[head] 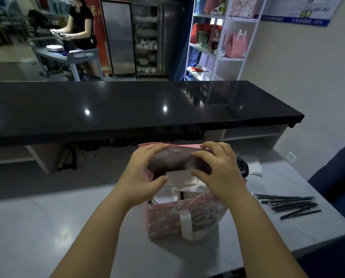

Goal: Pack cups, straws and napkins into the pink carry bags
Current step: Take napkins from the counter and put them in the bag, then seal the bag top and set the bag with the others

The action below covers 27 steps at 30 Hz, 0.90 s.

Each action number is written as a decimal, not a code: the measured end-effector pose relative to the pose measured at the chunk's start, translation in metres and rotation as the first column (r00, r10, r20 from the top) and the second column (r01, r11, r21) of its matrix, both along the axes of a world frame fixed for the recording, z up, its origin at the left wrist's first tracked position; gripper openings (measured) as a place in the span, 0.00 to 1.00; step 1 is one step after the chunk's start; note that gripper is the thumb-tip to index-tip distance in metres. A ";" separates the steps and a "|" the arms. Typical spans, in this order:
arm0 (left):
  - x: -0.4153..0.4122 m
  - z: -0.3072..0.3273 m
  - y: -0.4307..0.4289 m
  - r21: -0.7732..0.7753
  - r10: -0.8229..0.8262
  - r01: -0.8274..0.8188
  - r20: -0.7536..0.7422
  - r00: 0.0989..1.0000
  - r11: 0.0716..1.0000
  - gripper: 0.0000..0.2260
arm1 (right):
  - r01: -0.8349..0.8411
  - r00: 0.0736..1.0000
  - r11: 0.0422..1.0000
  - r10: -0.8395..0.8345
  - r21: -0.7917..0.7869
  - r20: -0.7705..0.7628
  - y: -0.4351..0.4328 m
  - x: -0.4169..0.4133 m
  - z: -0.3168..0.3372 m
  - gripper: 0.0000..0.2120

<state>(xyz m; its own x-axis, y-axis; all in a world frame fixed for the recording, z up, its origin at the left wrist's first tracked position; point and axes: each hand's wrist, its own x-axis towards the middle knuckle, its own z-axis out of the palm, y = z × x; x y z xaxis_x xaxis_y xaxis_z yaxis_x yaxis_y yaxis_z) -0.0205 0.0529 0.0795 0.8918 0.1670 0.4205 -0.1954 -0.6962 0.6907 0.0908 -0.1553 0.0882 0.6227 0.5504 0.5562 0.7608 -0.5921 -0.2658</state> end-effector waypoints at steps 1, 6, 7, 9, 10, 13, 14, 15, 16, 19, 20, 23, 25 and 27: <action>0.000 0.000 -0.001 0.008 0.015 -0.016 0.019 1.000 1.000 0.32 | -0.003 1.000 0.999 0.002 0.034 0.002 -0.003 -0.001 0.002 0.20; -0.009 -0.002 -0.002 -0.159 0.147 -0.126 0.129 0.981 0.979 0.29 | -0.021 0.999 0.959 0.030 0.284 -0.027 -0.038 0.000 0.002 0.12; -0.012 -0.003 -0.001 -0.276 0.153 -0.103 0.164 0.975 0.956 0.27 | -0.008 0.994 0.942 0.045 0.336 -0.102 -0.049 0.001 -0.002 0.11; -0.022 -0.007 0.002 -0.510 0.163 -0.034 0.210 0.964 0.859 0.21 | 0.058 0.944 0.898 0.092 0.437 -0.316 -0.068 0.004 -0.014 0.10; -0.028 -0.010 0.003 -0.567 0.178 -0.031 0.206 0.962 0.823 0.18 | 0.099 0.893 0.861 0.145 0.499 -0.427 -0.076 0.005 -0.022 0.11; -0.048 -0.031 0.002 -0.609 0.218 -0.125 0.080 0.973 0.783 0.18 | 0.223 0.691 0.761 0.317 0.609 -0.649 -0.088 0.009 -0.054 0.14; -0.055 -0.041 -0.001 -0.631 0.197 -0.133 0.032 0.980 0.765 0.21 | 0.245 0.638 0.767 0.332 0.593 -0.694 -0.087 0.008 -0.065 0.14; -0.061 -0.050 -0.006 -0.652 0.155 -0.123 -0.009 0.988 0.748 0.24 | 0.256 0.601 0.782 0.332 0.568 -0.727 -0.084 0.007 -0.075 0.12; -0.065 -0.058 -0.013 -0.668 0.106 -0.111 -0.048 0.993 0.736 0.25 | 0.259 0.580 0.792 0.329 0.552 -0.745 -0.080 0.005 -0.083 0.11; -0.065 -0.073 -0.034 -0.653 0.116 -0.149 -0.094 0.989 0.743 0.22 | 0.319 0.592 0.763 0.303 0.562 -0.747 -0.069 -0.002 -0.095 0.10; -0.063 -0.075 -0.038 -0.648 0.157 -0.174 -0.085 0.984 0.742 0.19 | 0.344 0.588 0.741 0.309 0.577 -0.747 -0.066 -0.004 -0.094 0.10; -0.059 -0.074 -0.041 -0.711 0.255 -0.230 -0.074 0.964 0.665 0.13 | 0.349 0.562 0.715 0.359 0.606 -0.746 -0.062 -0.009 -0.091 0.10; -0.061 -0.073 -0.036 -0.757 0.292 -0.241 -0.070 0.954 0.607 0.10 | 0.335 0.549 0.711 0.386 0.618 -0.741 -0.060 -0.013 -0.090 0.07; -0.066 -0.072 -0.032 -0.766 0.302 -0.251 -0.078 0.950 0.592 0.08 | 0.338 0.528 0.708 0.403 0.620 -0.748 -0.057 -0.018 -0.091 0.09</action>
